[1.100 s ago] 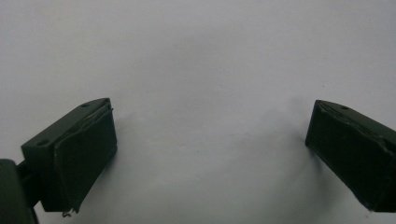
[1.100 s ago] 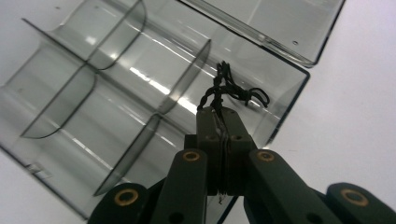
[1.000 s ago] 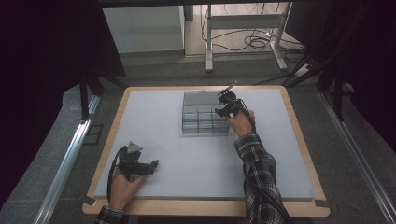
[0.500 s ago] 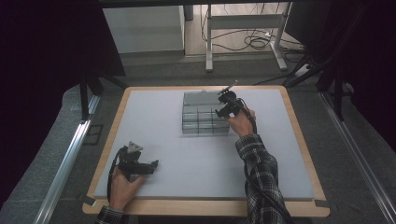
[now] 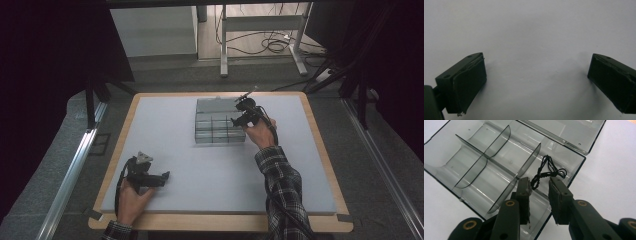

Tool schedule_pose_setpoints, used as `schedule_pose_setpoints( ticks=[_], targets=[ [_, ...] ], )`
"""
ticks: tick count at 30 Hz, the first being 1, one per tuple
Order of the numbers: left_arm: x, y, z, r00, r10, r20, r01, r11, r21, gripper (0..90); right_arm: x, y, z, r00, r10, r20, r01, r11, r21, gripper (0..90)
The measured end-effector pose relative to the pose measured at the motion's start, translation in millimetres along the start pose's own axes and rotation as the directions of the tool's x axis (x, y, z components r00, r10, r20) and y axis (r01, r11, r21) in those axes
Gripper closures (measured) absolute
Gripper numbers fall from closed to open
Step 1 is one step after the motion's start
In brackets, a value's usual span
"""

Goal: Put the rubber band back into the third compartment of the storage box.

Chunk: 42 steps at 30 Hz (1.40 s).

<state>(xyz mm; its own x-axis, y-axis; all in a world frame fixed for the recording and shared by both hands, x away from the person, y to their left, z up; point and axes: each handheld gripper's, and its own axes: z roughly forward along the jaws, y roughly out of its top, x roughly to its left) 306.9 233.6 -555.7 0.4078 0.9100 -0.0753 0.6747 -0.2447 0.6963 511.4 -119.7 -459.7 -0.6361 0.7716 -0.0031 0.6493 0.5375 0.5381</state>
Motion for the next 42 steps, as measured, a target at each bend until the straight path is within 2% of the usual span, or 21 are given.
schedule_pose_setpoints(
  ticks=[9,18,33,38,42],
  targets=[
    [0.3,0.0,-0.2,1.0,0.004,-0.001,-0.004,1.0,0.003,1.8,5.3,-4.2,-6.7,0.9999,-0.011,-0.011,0.01,1.0,-0.019,62.4],
    [0.0,0.0,0.0,1.0,0.0,0.0,0.0,1.0,0.0,1.8,11.9,-9.3,-10.1,0.9988,-0.048,-0.009,0.047,0.998,-0.039,57.0],
    [-0.1,0.0,0.0,1.0,0.0,0.0,0.0,1.0,0.0,1.8,26.3,-19.1,-21.9,0.9932,-0.116,0.013,0.117,0.991,-0.072,41.4],
    [0.0,0.0,0.0,1.0,0.0,0.0,0.0,1.0,0.0,1.8,30.6,-22.0,-23.7,0.9934,-0.114,0.01,0.115,0.99,-0.082,35.8],
    [0.1,0.0,0.0,1.0,0.0,0.0,0.0,1.0,0.0,1.8,33.6,-25.5,-24.6,0.9938,-0.11,-0.011,0.109,0.991,-0.081,32.9]
  ],
)
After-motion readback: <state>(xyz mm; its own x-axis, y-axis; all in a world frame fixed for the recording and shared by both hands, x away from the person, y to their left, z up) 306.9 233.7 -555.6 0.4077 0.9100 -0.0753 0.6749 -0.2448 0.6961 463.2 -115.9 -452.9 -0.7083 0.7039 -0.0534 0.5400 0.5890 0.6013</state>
